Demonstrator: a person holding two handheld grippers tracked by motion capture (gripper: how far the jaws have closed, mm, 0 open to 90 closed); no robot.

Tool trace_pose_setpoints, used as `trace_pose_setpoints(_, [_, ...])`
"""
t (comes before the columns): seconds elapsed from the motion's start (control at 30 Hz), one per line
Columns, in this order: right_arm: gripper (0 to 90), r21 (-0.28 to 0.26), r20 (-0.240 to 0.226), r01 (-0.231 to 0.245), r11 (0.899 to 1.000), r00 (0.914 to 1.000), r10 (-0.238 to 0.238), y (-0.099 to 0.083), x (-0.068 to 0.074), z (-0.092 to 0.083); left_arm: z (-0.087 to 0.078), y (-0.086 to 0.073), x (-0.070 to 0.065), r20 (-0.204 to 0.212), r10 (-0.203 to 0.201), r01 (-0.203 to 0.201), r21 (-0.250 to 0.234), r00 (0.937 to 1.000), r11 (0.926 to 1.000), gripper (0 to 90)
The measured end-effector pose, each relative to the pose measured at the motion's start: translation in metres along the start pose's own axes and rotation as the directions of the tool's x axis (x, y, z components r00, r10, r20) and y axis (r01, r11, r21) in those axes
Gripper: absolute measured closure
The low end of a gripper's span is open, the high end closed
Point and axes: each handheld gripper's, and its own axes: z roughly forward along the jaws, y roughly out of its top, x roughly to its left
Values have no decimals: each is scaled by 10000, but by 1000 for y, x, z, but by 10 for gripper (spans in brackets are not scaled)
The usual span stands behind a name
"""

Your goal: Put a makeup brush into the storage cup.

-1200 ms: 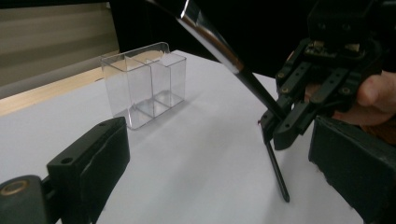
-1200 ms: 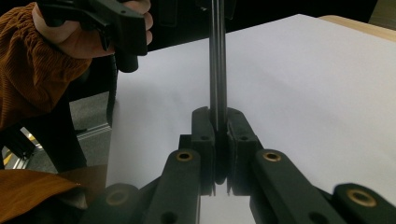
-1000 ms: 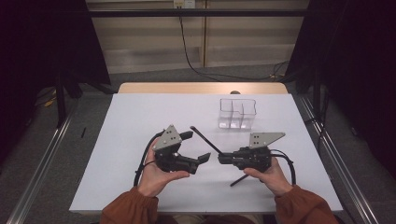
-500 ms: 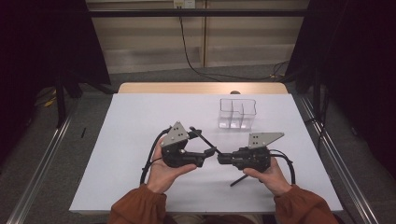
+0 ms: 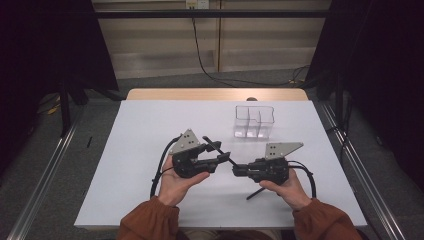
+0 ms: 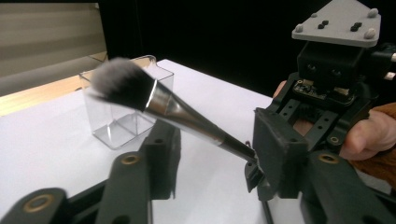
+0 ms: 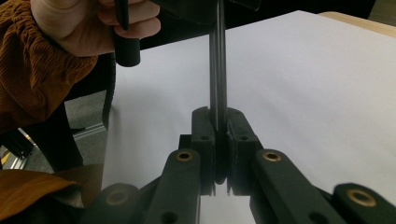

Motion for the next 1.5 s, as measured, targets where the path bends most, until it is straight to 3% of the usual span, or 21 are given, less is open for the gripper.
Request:
trace_pose_setpoints(0.5, [838, 122, -110, 44, 9999, 9999, -43, -3, 1, 2, -6, 2, 4, 420, -476, 490, -327, 9980, 9983, 695])
trace_pose_setpoints(0.6, [838, 130, -179, 12, 9999, 9998, -10, -3, 1, 4, -5, 2, 5, 657, -824, 854, -455, 9944, 9953, 729])
trace_pose_setpoints(0.9, [836, 237, -201, 116, 9997, 9997, -112, -4, 2, 6, -7, 3, 4, 1049, -946, 1006, -541, 9900, 9935, 773])
trace_pose_setpoints(1.03, [833, 168, -201, 72, 9998, 9998, -68, -4, 3, 8, -7, 2, 5, 1234, -1257, 1351, -712, 9844, 9883, 796])
trace_pose_setpoints(1.4, [810, 84, -118, -14, 10000, 9999, 15, -5, 1, 8, -7, 3, 0, 1706, -1376, 1523, -762, 9757, 9854, 837])
trace_pose_setpoints(1.5, [799, 68, -181, -61, 10000, 9998, 62, -5, 0, 7, -7, 4, 0, 1731, -1335, 1487, -776, 9758, 9858, 838])
